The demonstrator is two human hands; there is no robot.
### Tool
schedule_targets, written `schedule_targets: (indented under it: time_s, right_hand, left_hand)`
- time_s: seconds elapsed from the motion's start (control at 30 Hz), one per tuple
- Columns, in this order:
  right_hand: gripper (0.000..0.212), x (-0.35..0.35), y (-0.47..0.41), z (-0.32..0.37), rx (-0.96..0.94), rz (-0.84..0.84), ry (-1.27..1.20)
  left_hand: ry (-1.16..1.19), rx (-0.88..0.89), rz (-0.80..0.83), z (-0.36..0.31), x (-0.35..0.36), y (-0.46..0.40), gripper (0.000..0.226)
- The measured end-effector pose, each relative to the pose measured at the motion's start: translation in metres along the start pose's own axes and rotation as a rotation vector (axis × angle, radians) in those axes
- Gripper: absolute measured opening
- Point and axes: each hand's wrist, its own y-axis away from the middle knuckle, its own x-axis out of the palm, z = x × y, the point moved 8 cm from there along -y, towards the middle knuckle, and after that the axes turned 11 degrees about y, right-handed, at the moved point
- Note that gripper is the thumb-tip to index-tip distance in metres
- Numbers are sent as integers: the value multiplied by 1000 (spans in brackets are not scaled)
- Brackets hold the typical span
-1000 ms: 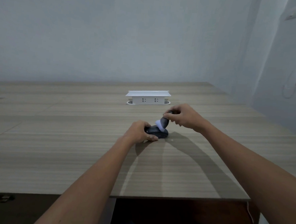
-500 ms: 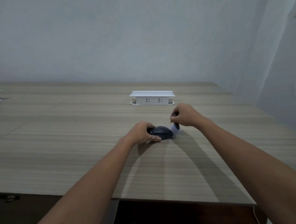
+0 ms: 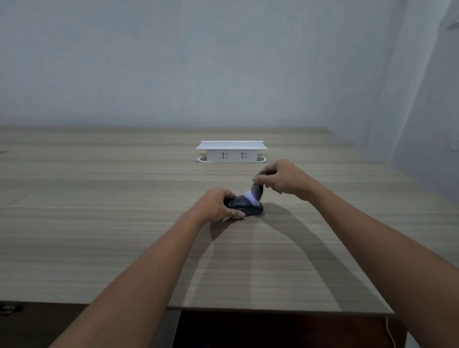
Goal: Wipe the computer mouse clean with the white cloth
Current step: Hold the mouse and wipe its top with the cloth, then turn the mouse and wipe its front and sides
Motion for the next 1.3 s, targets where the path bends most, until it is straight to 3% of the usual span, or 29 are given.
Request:
schedule_targets:
  time_s: [0.13, 0.27, 0.43, 0.63, 0.87, 1.13, 1.3]
  right_hand:
    - [13, -4, 3, -7, 18, -35, 275]
    - [17, 1, 14, -6, 11, -37, -28]
    - [16, -4, 18, -10, 46, -95, 194]
    - [14, -3, 19, -10, 129, -101, 123]
    - [17, 1, 14, -16, 191, -117, 57]
    - [16, 8, 7, -18, 187, -114, 2]
    - [13, 11, 4, -12, 159, -84, -44]
  left_hand:
    - [-6, 12, -21, -6, 0, 4, 37]
    - [-20, -14, -41, -5, -1, 6, 37]
    - [-11, -39, -75, -4, 1, 8, 42]
    - [-61, -82, -137, -5, 3, 11, 46]
    - [-28, -131, -171, -7, -5, 16, 68]
    - [147, -179, -62, -14, -12, 17, 29]
    - [151, -201, 90, -16, -6, 17, 39]
